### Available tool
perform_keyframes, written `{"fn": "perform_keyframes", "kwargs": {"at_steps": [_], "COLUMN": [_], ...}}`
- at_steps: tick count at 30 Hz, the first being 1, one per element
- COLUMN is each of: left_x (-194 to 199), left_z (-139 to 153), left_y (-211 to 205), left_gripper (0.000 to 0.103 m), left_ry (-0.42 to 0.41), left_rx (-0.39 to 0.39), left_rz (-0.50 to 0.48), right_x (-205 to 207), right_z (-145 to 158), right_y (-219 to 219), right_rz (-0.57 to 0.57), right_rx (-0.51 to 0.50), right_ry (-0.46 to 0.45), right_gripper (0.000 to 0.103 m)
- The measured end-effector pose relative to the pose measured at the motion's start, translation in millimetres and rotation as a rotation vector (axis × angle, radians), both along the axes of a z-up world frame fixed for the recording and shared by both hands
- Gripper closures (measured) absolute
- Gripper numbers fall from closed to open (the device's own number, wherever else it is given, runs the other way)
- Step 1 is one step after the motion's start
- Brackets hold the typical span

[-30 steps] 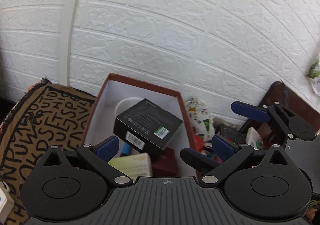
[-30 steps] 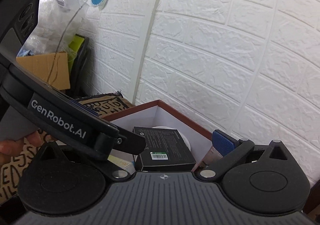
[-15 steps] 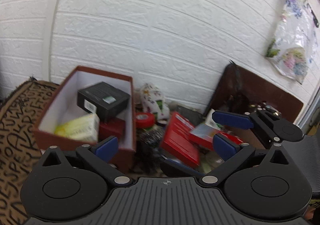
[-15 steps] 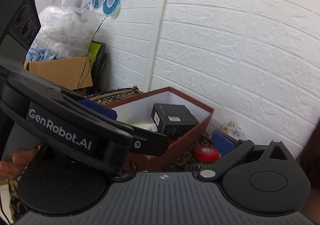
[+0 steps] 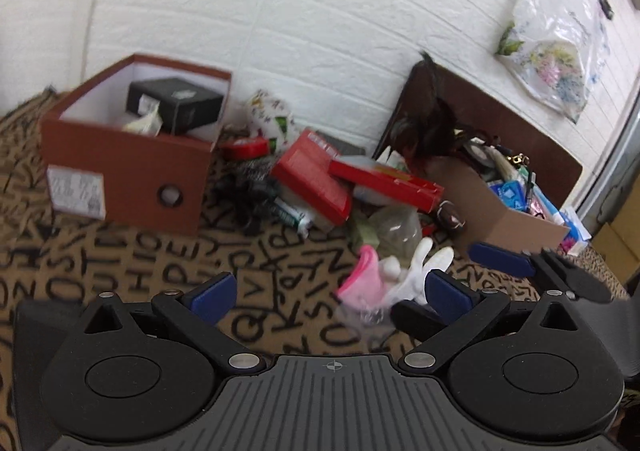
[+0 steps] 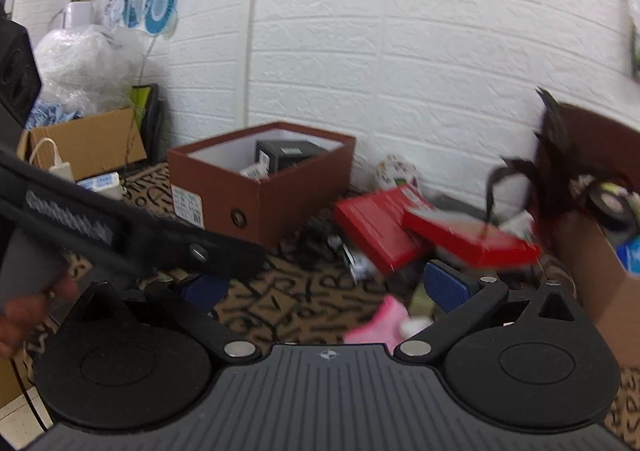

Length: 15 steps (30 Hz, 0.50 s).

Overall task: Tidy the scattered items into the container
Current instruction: 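Open the left gripper to release the box and return to the table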

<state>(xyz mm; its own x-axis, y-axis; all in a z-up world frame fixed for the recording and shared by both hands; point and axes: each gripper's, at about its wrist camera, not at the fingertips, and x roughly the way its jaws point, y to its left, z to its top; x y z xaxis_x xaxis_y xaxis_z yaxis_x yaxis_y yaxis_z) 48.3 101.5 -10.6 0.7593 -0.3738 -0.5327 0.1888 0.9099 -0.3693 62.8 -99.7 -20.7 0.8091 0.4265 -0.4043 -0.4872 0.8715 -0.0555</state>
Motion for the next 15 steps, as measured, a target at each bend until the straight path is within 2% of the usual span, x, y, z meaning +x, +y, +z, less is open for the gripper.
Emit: {"fn": "perform_keyframes", "kwargs": {"at_steps": [3, 6, 10, 15], "left_x": [1, 10, 26, 50], "left_z": [-16, -23, -28, -41], "left_y": [1, -10, -29, -54], "left_gripper": [0.0, 0.0, 0.001, 0.011], "left_ry": [0.051, 0.06, 0.04, 0.058], "left_rx": [-0.014, -0.002, 0.006, 0.023], "left_rz": [0.0, -0.028, -0.083, -0.158], "right_x": [-2, 3, 11, 22], "right_z": [-23, -41, -47, -50], "right_y": [-7, -17, -33, -56], "right_rz": [-0.045, -0.081, -0.171, -0.274], "right_rx": [-0.032, -0.027, -0.041, -0.054], "right_ry": [0.036, 0.1, 0.112, 0.111], "right_gripper": [0.0, 0.0, 0.001, 0.005]}}
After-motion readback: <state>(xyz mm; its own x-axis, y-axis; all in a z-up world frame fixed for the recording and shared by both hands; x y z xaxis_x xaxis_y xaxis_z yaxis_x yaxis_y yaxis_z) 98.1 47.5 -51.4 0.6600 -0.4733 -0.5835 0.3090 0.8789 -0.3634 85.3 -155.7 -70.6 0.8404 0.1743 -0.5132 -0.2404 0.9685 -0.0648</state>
